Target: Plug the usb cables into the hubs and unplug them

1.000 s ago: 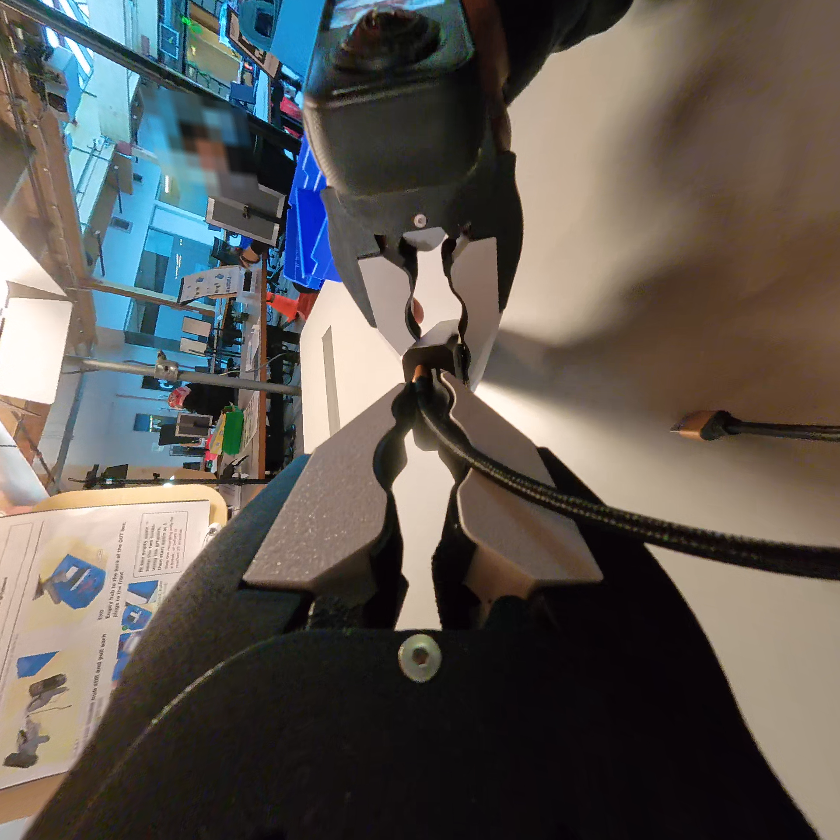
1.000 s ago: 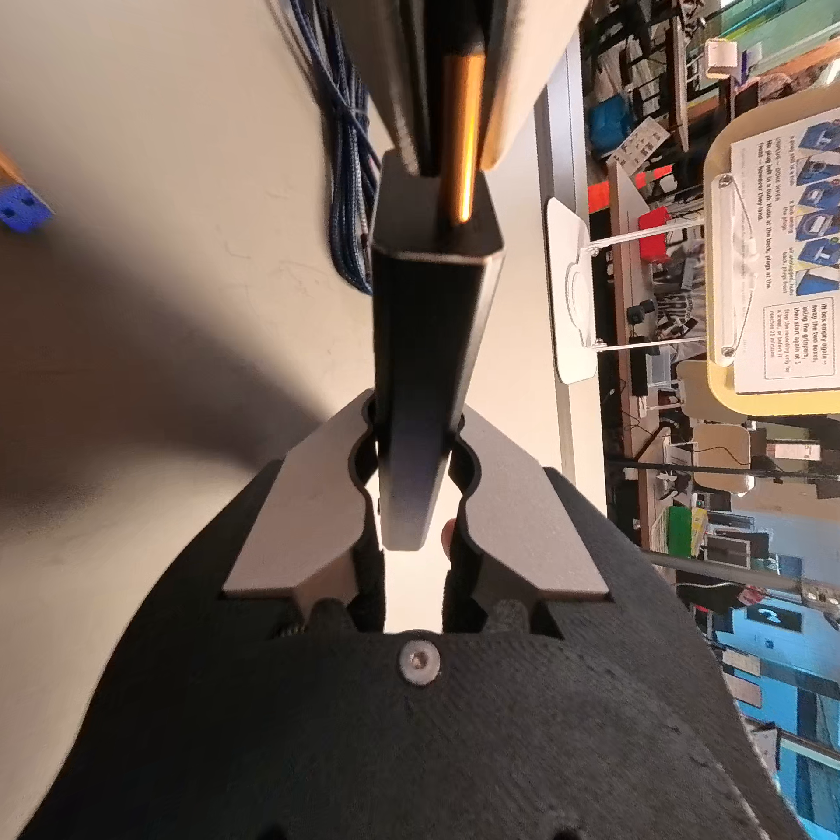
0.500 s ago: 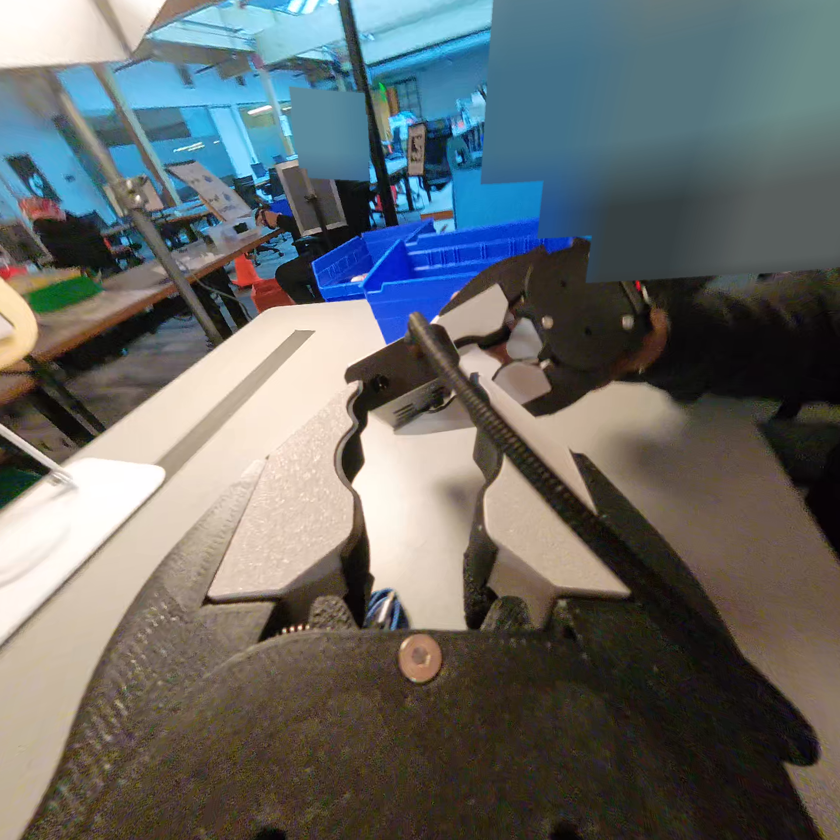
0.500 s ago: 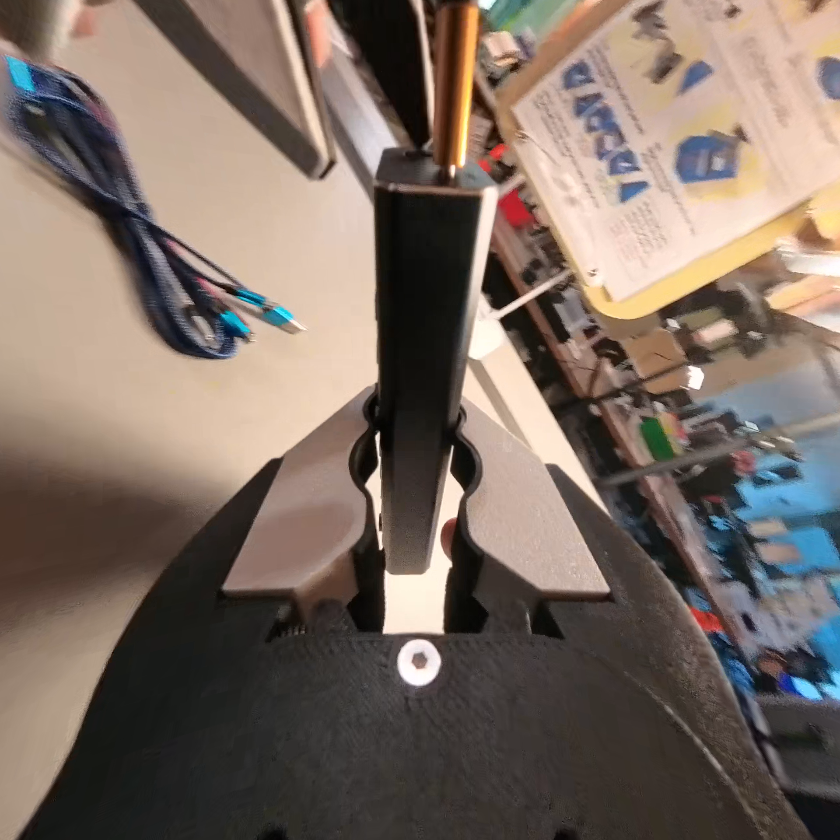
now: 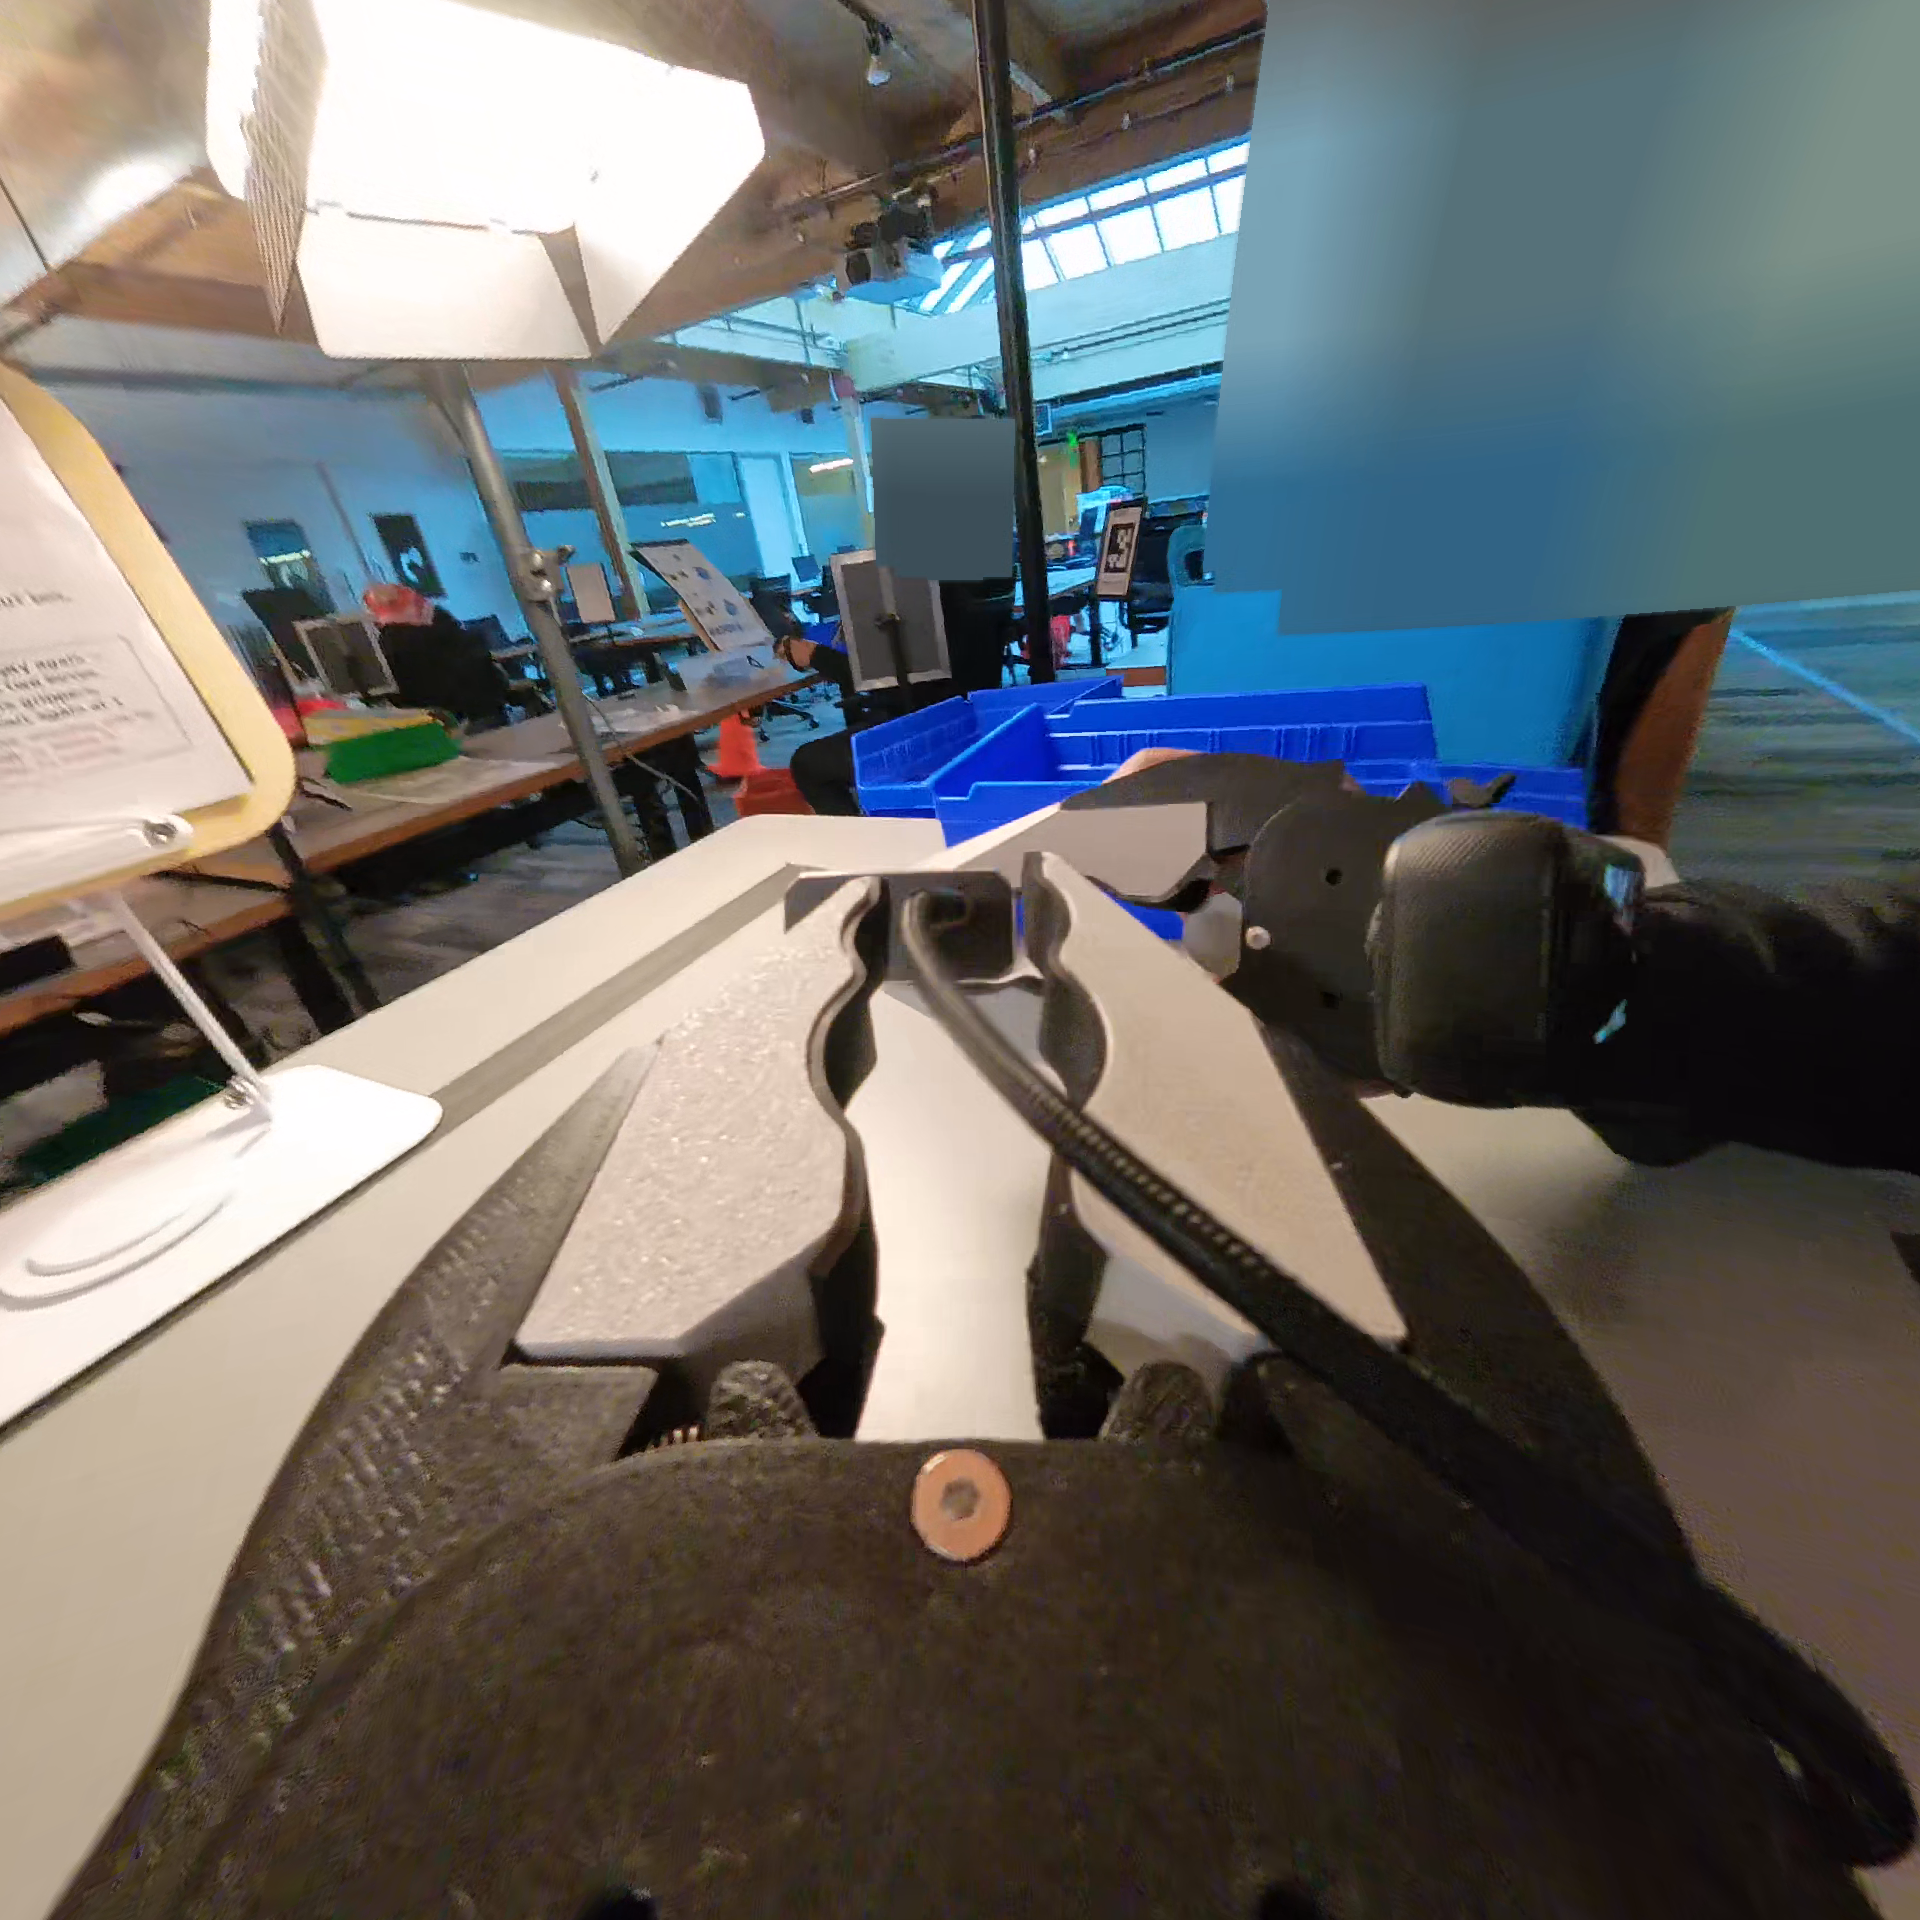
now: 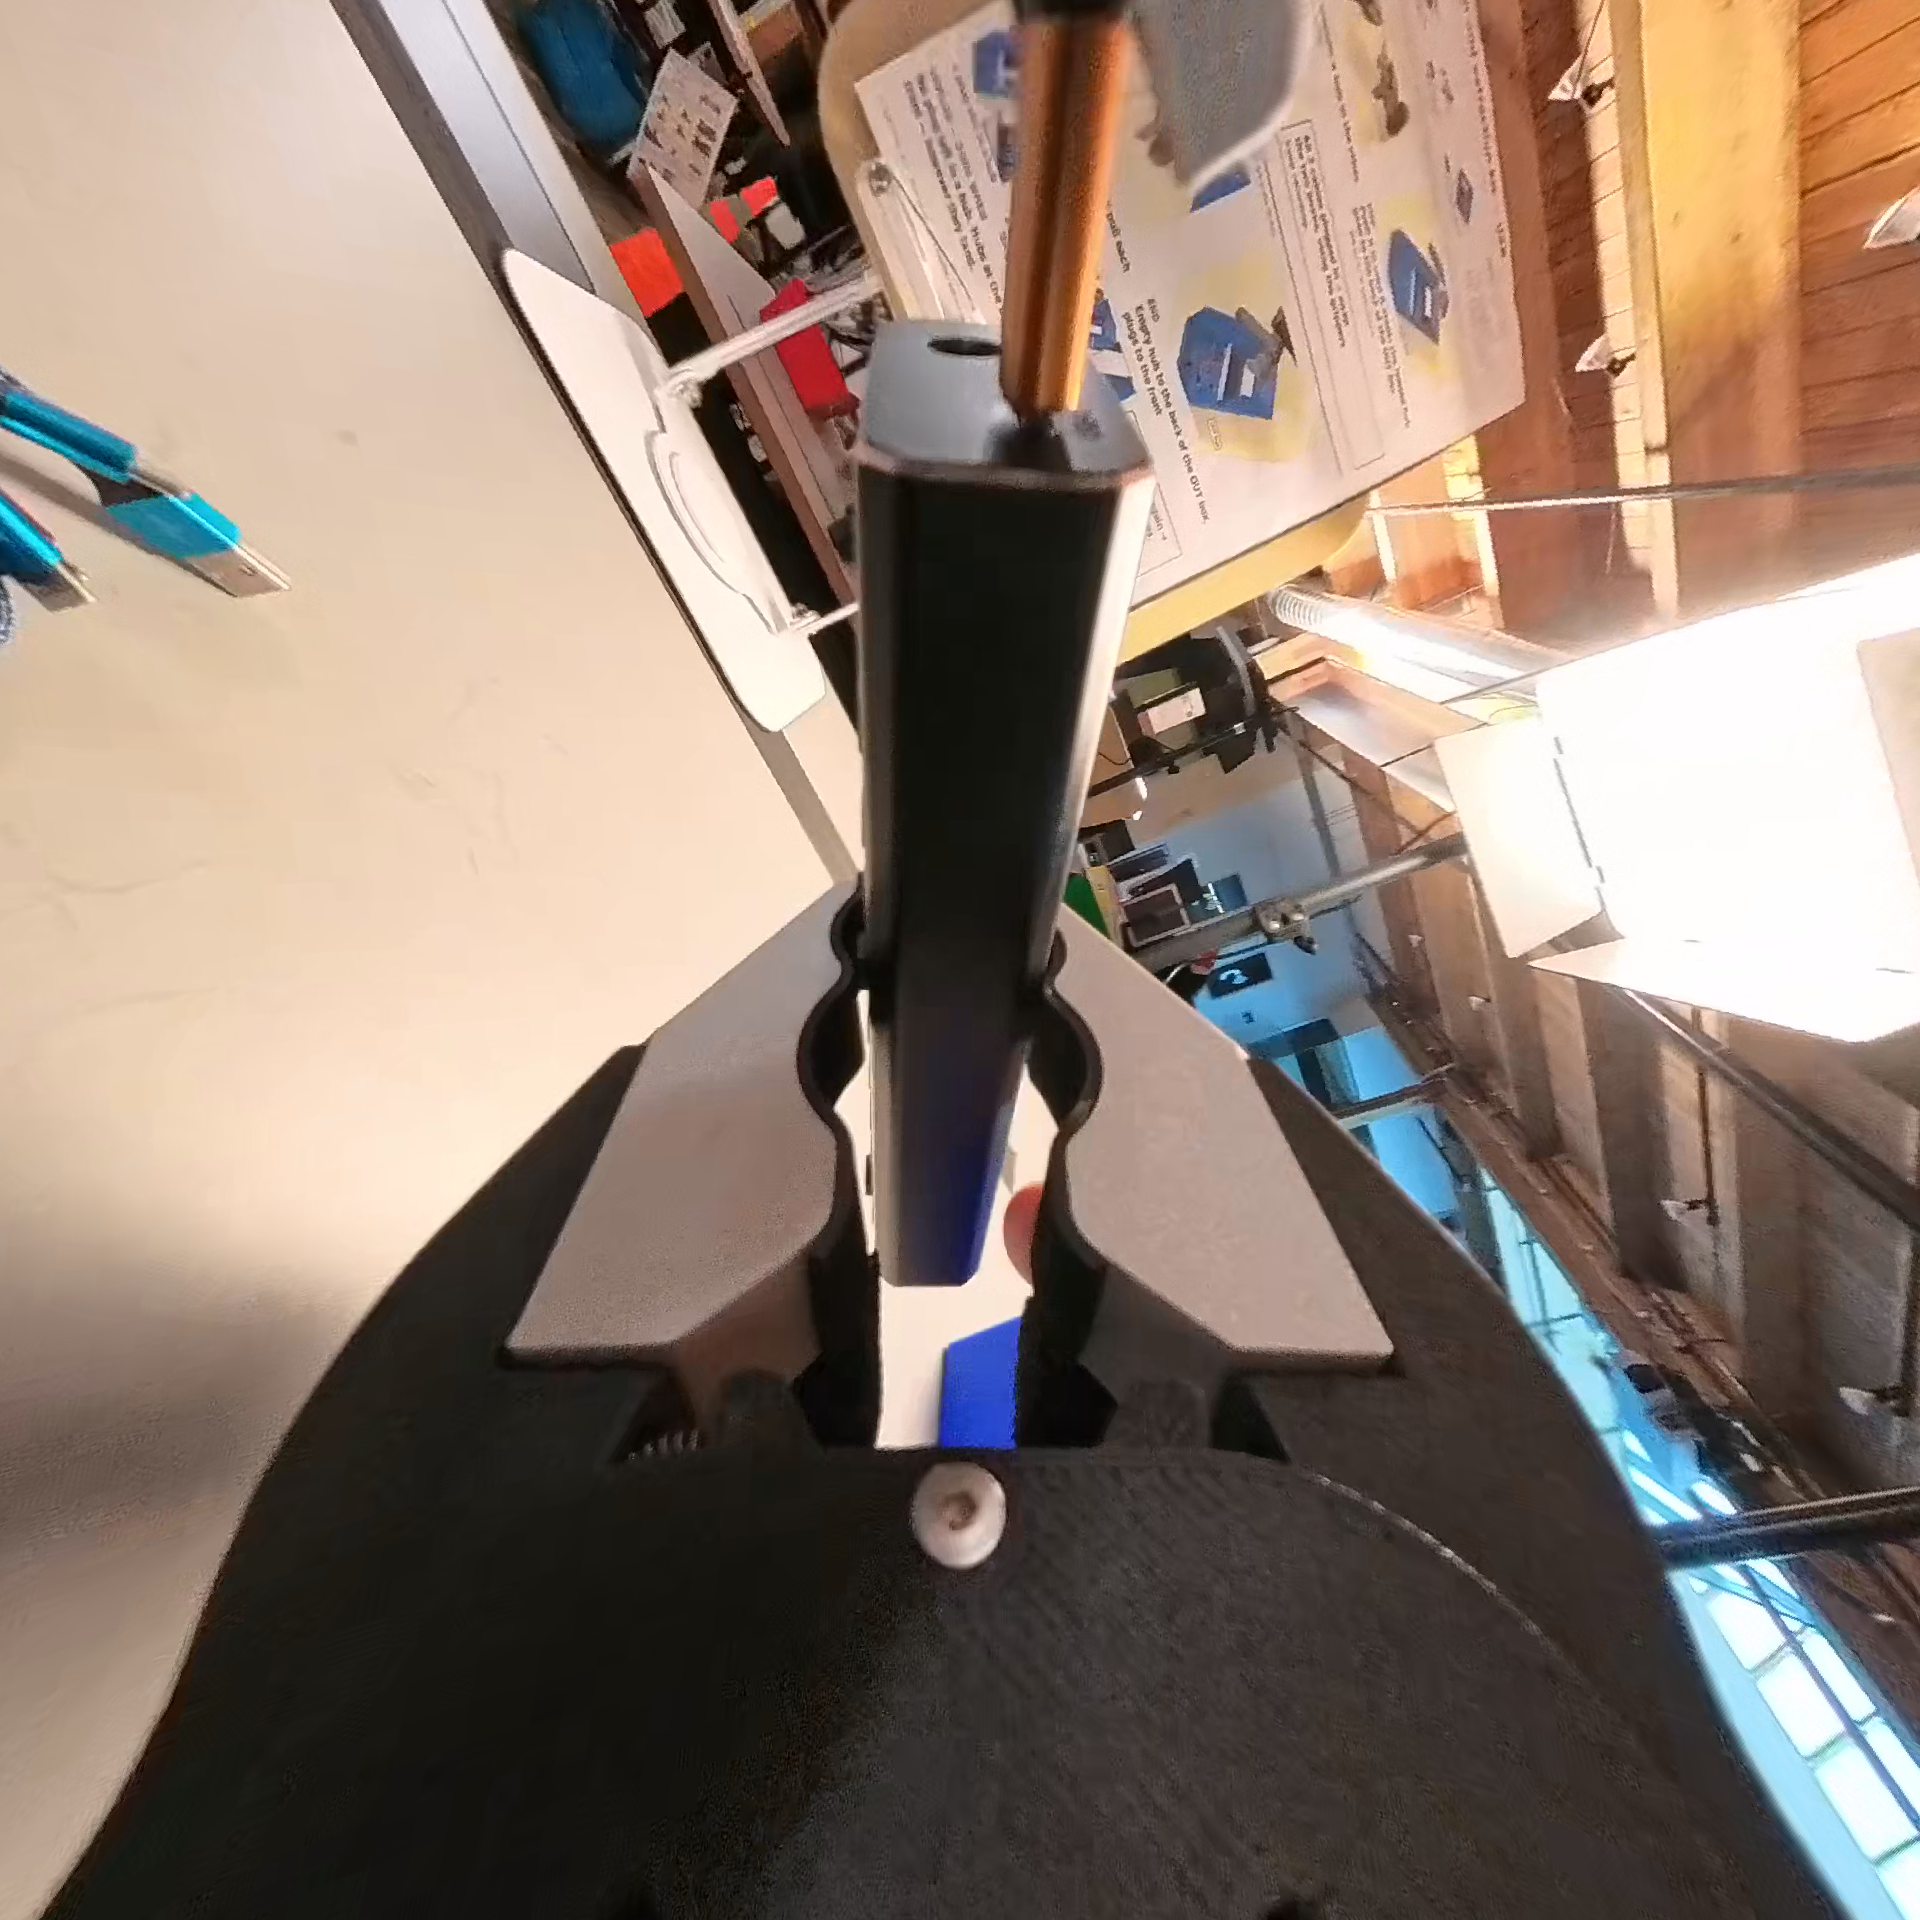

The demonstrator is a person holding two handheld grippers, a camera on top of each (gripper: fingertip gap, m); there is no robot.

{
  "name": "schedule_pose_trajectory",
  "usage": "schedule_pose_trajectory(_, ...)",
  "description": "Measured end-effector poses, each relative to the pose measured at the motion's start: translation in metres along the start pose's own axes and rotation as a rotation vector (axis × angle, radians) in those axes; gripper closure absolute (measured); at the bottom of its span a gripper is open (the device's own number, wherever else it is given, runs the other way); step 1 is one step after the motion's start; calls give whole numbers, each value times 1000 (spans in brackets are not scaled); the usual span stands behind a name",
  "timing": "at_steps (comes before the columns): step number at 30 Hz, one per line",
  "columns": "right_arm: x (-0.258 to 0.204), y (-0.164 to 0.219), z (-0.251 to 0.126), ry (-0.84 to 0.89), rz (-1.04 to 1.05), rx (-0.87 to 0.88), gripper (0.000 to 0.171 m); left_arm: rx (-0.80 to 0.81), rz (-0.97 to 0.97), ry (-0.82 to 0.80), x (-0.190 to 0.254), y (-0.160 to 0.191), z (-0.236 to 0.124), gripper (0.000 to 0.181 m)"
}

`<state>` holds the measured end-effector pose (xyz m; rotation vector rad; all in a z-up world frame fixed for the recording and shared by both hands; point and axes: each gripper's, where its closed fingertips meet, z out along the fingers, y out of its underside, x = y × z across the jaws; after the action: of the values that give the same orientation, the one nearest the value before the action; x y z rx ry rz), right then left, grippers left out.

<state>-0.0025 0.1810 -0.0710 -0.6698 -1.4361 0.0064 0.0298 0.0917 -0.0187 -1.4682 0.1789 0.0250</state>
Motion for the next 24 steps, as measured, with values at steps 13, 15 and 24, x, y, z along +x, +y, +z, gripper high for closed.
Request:
schedule_pose_trajectory(13,4,-2,-1,46,-33,5,146,-35,68,-80,-2,3,0,164)
schedule_pose_trajectory(15,3,-3,-1,45,-37,7,146,-25,78,-93,-3,0,-1,165)
schedule_pose_trajectory(24,14,-6,-7,95,-49,7,146,-10,153,-95,-2,-1,-4,171)
